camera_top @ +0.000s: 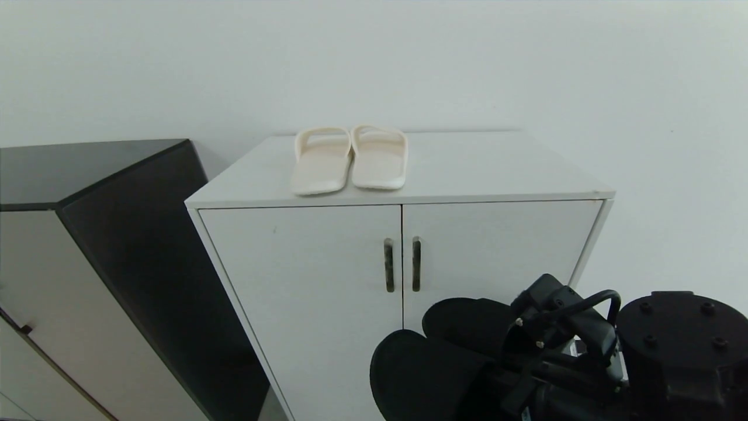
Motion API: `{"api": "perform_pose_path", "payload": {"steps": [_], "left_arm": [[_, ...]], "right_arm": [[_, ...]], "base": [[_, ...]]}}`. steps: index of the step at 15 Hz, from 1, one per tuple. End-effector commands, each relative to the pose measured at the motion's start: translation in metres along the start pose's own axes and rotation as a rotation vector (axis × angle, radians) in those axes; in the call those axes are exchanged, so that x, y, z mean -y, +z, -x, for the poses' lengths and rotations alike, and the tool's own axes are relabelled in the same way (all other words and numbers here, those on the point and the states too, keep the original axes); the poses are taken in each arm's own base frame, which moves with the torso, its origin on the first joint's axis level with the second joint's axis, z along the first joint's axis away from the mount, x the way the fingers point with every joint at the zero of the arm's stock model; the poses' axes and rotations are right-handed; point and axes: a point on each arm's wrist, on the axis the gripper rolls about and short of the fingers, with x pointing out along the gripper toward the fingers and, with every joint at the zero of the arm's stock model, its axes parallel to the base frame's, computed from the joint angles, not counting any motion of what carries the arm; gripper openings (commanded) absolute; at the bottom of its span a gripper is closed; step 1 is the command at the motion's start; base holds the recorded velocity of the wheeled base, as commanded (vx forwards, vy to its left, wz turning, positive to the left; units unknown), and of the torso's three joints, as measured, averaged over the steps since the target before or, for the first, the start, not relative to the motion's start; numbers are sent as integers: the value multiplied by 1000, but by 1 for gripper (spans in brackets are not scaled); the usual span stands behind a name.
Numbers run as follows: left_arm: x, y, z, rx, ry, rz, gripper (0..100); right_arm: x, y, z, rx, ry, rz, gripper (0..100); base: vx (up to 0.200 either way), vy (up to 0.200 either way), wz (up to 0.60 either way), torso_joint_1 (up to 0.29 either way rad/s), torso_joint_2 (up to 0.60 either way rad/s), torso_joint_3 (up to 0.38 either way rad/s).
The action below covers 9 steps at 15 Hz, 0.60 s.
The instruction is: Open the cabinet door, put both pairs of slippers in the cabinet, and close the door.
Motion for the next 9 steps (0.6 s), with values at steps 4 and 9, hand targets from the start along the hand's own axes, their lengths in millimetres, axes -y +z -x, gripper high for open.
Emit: {"api": "perform_pose_path", "payload": {"steps": [4,9], "left_arm": [[1,0,-1,-8,-41,-15,100],[4,88,-21,-48,-196,81,100]], "right_arm": [[-1,-4,-4,-20,0,6,0],[-3,-7,-3,-28,9,11,0]], "base": [[0,0,0,-129,471,332],[0,0,0,-80,452,361]]}}
